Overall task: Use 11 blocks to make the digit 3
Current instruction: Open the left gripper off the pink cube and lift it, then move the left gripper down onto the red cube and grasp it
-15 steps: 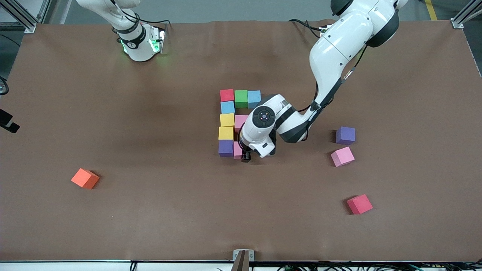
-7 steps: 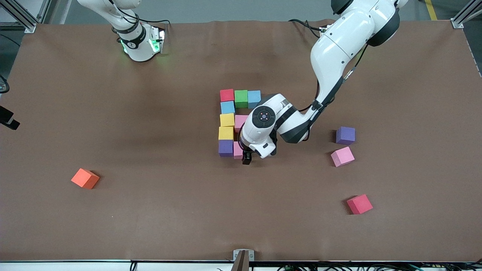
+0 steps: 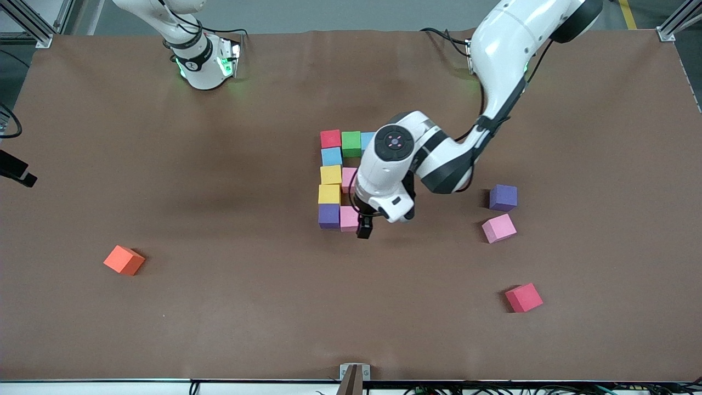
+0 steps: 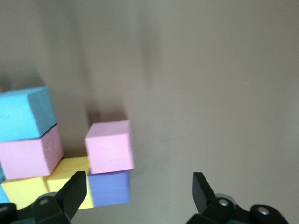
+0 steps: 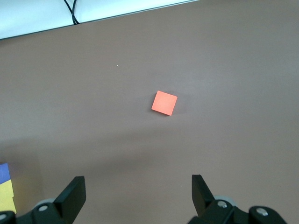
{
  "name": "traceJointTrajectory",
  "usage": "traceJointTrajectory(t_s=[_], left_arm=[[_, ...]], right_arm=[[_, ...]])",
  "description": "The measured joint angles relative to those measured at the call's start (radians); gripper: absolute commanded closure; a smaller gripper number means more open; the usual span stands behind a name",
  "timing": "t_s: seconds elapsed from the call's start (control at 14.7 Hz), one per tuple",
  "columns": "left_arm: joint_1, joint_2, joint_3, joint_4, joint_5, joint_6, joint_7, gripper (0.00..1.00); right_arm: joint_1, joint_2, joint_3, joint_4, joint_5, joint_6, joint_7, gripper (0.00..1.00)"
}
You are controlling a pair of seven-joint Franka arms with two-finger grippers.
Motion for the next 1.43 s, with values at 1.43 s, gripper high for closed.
traceJointTrajectory(t_s=[1.43], left_arm=[[0.489, -0.048, 0.006, -0.006, -0.001, -0.150, 1.203, 0.00]], right_arm=[[0.066, -0.047, 0.017, -0.013, -0.001, -0.040, -0.018, 0.00]])
